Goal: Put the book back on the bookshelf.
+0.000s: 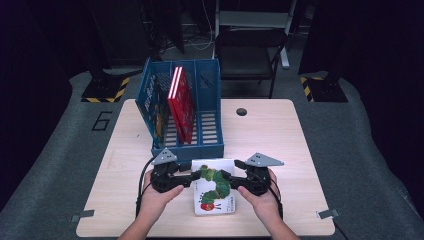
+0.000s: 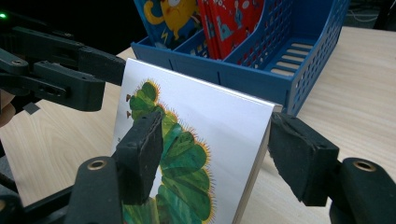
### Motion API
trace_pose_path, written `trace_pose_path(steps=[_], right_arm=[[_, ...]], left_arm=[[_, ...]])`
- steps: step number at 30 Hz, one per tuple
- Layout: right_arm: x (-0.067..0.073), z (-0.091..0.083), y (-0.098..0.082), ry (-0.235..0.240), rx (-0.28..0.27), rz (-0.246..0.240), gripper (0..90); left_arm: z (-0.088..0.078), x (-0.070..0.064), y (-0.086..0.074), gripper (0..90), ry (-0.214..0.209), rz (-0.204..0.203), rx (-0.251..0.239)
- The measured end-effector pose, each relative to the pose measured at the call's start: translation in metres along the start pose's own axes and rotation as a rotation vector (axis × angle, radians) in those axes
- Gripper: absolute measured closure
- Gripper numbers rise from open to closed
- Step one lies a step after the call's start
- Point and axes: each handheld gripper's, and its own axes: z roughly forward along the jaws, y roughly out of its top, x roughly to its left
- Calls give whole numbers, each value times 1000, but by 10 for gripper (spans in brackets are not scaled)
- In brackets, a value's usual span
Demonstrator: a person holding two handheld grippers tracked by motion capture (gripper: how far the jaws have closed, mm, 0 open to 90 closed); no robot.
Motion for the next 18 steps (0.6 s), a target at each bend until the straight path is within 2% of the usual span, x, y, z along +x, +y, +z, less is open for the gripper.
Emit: trace_pose_path(steps=[8, 14, 18], right_arm=[[6, -6, 7, -10, -37, -42, 349], [7, -8, 9, -13, -52, -43, 349], [9, -11, 13, -22, -65, -50, 348]], left_arm=[[-8, -4, 8, 454, 4, 29, -21], [-10, -7, 10, 454, 6, 40, -32], [-11, -10, 14, 454, 20, 51, -60]])
